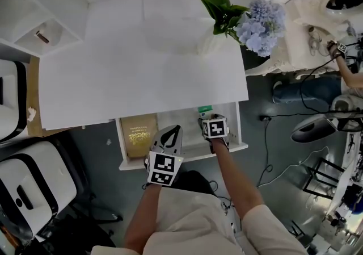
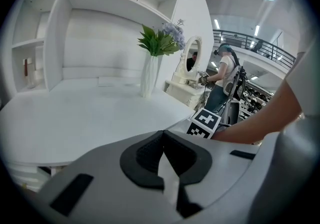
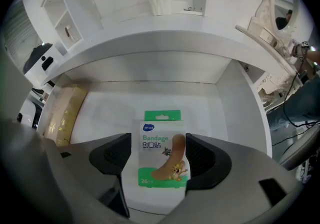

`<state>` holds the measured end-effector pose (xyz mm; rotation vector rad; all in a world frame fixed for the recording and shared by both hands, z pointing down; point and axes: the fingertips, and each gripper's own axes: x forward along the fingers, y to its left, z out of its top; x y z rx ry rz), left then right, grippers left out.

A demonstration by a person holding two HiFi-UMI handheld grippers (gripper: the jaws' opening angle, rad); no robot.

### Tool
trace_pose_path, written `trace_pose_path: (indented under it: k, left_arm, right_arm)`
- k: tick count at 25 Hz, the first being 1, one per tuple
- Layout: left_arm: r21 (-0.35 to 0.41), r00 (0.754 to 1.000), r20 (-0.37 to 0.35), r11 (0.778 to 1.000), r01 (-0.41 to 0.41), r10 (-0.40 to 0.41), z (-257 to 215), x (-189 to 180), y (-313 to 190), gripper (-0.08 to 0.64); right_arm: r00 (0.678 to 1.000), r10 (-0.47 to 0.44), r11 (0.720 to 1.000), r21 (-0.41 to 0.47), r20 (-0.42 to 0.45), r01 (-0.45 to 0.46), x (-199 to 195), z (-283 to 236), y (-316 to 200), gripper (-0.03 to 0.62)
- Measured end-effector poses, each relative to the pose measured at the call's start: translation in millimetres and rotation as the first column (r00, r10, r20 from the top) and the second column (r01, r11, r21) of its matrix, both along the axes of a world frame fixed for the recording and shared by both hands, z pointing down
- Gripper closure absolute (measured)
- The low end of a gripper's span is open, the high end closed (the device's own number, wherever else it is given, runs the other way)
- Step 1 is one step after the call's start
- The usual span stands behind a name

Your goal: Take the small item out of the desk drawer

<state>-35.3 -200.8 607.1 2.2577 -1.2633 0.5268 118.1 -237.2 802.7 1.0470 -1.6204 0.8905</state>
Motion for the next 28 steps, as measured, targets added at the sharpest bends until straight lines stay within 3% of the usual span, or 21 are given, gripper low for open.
trace_pose_path:
  k: [7, 13, 28]
  left_arm:
    - [-0.001, 1.000, -0.004, 1.000, 0.003, -0.003, 4, -3, -2, 0.543]
    - [-0.028, 1.000, -0.024, 1.000, 0.012, -0.013, 12, 1, 3, 0.543]
    - [-0.047, 0.999, -0.035, 0.998, 0.038, -0.040, 23, -11, 8, 0.543]
  right_arm:
    - [0.998, 0.008, 1.000, 0.027, -0.069, -0.006, 9, 1, -3, 0.222]
    - [0.999, 0.046, 0.998, -0.038, -0.014, -0.047, 8, 16, 6, 0.212]
    - [0.998, 0.048, 0.996, -0.077, -0.043, -0.052, 15, 26, 7, 0.213]
